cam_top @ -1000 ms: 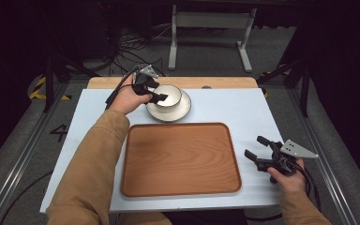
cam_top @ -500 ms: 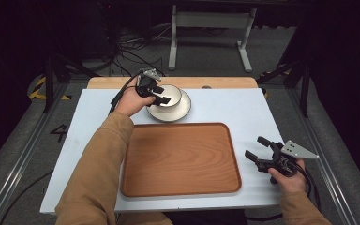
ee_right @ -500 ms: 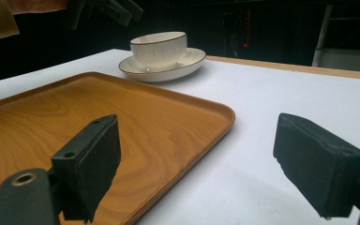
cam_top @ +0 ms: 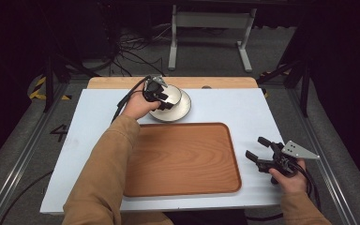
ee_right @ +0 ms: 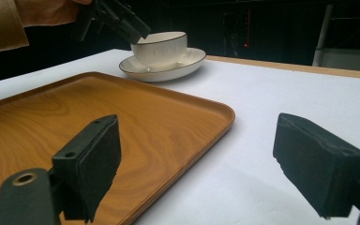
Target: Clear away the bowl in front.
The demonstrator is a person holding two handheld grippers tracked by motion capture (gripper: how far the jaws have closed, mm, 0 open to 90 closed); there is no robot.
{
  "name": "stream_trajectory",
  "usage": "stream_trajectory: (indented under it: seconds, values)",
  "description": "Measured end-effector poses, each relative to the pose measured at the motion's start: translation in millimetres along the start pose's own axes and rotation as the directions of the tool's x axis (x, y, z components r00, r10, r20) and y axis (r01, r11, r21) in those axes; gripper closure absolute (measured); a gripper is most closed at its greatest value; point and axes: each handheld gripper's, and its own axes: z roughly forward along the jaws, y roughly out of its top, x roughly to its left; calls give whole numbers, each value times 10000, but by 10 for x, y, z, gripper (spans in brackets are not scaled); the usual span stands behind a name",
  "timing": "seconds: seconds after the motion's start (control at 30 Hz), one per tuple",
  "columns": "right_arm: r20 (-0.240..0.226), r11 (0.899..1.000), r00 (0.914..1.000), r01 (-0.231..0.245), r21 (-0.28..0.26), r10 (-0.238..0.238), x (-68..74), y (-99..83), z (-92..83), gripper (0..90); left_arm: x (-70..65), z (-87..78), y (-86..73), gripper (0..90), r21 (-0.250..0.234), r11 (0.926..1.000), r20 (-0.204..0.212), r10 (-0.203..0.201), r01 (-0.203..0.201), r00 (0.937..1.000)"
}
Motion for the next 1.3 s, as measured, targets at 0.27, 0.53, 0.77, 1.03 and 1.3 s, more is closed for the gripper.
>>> stream_trajectory:
  seconds: [0.27, 0.53, 0.77, 1.03, 1.3]
  values:
    - [-29, 10000, 10000, 24, 37, -24, -1, -4, 3, 160, -27, 131, -30, 526, 205, 9997, -207, 144, -139, 9997]
    - [-41, 10000, 10000, 17, 43, -17, 2, -6, 10, 160, -27, 213, -67, 563, 475, 9988, -498, 164, -140, 9986]
    - [-81, 10000, 10000, -12, 17, 12, 3, -6, 12, 160, -86, 281, -37, 625, 680, 9972, -698, 359, -312, 9969]
    - [-101, 10000, 9999, -18, 21, 18, 1, -8, 15, 161, -125, 377, -23, 680, 1152, 9914, -957, 734, -622, 9927]
    - [-114, 10000, 9999, -34, 31, 35, 1, -10, 22, 161, -163, 420, -7, 782, 1322, 9867, -1018, 1085, -946, 9889]
